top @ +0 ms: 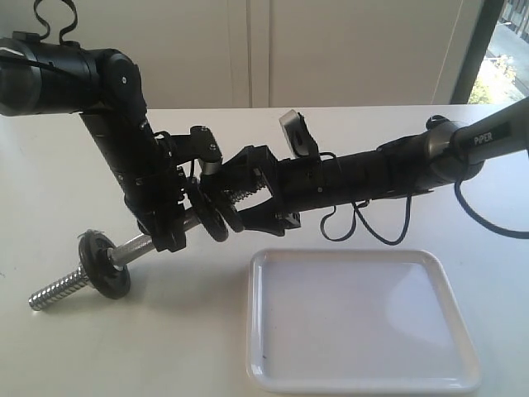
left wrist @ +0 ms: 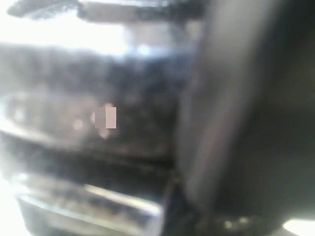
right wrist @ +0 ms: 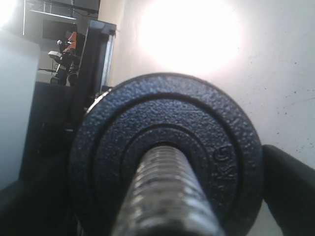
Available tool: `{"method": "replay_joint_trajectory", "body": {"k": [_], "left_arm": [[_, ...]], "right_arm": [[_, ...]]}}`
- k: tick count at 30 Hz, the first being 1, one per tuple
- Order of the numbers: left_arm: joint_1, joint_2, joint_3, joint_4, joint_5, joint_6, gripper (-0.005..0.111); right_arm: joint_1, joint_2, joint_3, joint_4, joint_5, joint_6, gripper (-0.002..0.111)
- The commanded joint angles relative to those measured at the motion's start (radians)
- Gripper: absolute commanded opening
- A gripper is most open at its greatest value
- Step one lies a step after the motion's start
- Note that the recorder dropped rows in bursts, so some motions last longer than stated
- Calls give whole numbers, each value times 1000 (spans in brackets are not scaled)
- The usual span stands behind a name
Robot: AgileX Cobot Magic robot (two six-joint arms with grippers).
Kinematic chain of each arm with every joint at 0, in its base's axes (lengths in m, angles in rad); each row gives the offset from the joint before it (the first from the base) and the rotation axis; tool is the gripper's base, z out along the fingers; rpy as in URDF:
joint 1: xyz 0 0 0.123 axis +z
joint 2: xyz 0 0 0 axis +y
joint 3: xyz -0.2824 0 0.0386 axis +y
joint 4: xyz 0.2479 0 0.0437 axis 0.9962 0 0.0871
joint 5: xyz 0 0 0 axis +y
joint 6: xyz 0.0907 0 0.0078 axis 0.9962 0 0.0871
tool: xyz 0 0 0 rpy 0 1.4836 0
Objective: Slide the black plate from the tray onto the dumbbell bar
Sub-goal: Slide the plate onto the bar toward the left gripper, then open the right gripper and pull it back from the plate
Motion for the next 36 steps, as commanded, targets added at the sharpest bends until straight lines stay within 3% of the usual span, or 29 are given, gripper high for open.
{"method": "replay_joint_trajectory", "body": {"k": [1, 3, 10, 15, 29, 36], "left_arm": [[-1, -59, -28, -68, -25, -9, 0], [-1, -59, -28, -68, -25, -9, 0], [-1, -59, -28, -68, -25, -9, 0], [-1, -59, -28, -68, -25, -9, 0], [-1, -59, -28, -68, -25, -9, 0], [-1, -59, -28, -68, -26, -9, 0]], "right_arm": [[18, -10, -6, -9, 70, -32, 72], [18, -10, -6, -28, 70, -32, 82], [18, -10, -8, -50, 70, -39, 85], [18, -10, -8, -66, 70, -56, 95], [10, -10, -8, -53, 70, -56, 95], [-94, -10, -8, -91, 70, -56, 95]]}}
